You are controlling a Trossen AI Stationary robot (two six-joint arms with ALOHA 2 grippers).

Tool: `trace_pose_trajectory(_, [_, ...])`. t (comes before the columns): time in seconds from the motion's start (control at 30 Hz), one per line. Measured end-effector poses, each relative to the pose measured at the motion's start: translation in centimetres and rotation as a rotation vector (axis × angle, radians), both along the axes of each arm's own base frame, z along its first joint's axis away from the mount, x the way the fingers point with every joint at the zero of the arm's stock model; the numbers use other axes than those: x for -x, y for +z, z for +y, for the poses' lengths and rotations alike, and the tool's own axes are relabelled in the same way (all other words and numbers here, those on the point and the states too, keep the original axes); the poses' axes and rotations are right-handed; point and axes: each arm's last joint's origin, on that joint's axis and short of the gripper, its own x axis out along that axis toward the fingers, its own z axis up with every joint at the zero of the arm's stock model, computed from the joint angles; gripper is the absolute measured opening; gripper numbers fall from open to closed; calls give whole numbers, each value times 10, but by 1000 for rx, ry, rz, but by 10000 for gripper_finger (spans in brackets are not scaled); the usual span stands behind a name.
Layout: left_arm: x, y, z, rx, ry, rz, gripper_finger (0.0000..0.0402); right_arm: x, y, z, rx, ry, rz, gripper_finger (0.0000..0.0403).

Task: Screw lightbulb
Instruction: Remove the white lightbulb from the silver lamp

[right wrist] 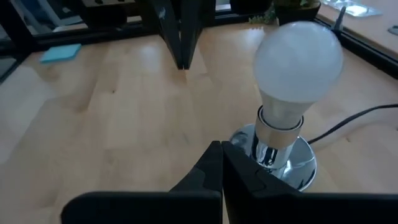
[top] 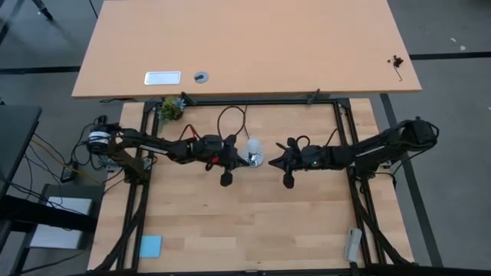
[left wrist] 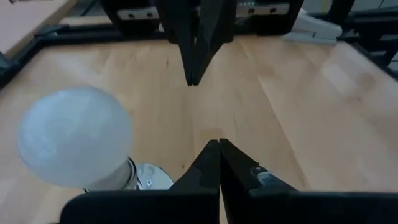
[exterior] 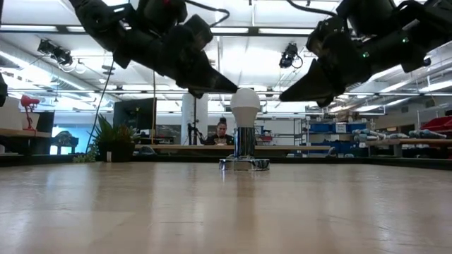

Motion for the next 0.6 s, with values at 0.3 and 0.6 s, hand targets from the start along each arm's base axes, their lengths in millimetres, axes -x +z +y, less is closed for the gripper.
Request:
trace_pose_trajectory(0.3, [4,2,-1,-8,-12,-88,3,8,15,5,32,39,-38,8])
trace_pose_trajectory(0.6, [34,-26,2,42,53,-207,3,9,12,5,26,38,-4,7])
